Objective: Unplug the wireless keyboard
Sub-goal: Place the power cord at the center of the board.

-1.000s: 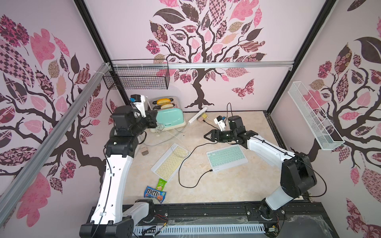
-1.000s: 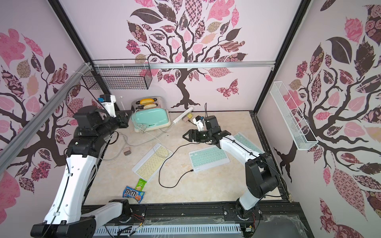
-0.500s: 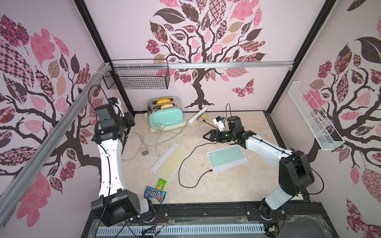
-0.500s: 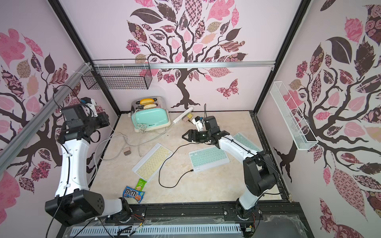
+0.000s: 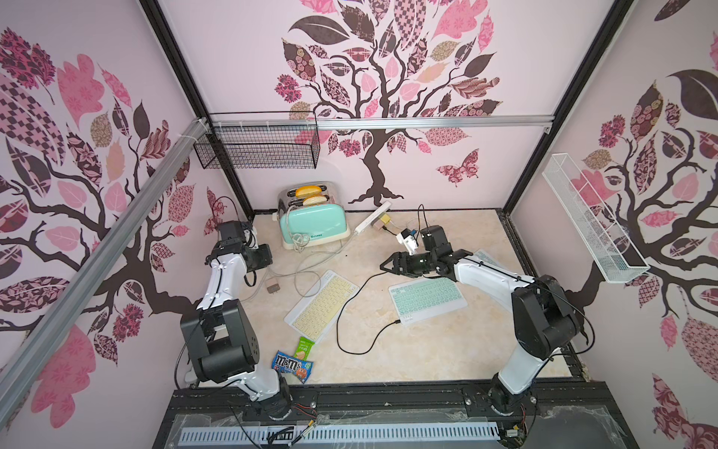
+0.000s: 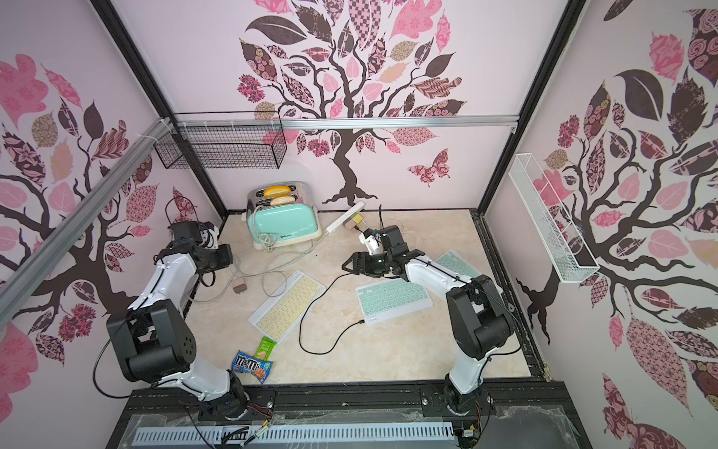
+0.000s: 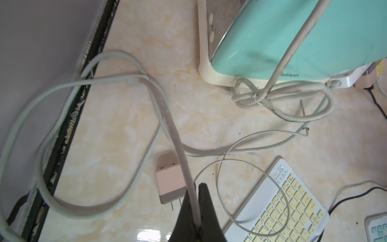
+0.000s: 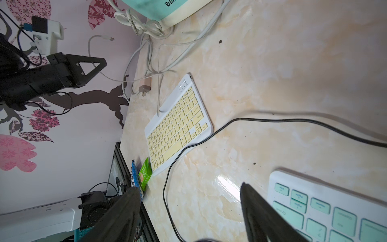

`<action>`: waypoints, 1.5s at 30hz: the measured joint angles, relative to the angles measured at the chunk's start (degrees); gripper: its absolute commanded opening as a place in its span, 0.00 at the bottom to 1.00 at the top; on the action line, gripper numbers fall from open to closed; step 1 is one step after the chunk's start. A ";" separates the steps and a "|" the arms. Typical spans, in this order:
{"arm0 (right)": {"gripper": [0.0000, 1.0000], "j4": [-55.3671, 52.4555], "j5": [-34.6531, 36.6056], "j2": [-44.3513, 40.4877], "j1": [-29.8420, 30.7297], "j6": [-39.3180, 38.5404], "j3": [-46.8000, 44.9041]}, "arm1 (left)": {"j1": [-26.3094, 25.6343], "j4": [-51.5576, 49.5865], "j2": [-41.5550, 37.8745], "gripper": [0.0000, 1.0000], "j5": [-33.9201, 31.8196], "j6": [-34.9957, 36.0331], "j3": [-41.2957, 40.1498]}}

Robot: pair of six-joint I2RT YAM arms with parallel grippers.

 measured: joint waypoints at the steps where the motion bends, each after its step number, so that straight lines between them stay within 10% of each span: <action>1: 0.77 -0.04 0.00 0.00 0.00 -0.02 0.00 | -0.55 -0.15 0.72 0.02 0.15 0.00 0.00; 15: 0.75 -0.55 3.06 0.00 0.00 -1.77 0.00 | -4.74 -6.10 -0.28 0.07 -1.03 -1.95 -4.09; 19: 0.73 -0.15 3.39 0.00 0.00 -1.70 -0.04 | -4.76 -7.06 -4.22 0.37 -1.09 -2.91 -5.88; 24: 0.71 1.01 4.52 0.00 0.02 -1.18 -0.61 | -4.79 -7.69 -5.73 0.46 -2.73 -4.22 -8.07; 45: 0.73 4.33 18.73 -6.16 0.04 1.40 -5.70 | -4.79 -10.12 -20.57 0.56 -5.51 -6.78 -12.00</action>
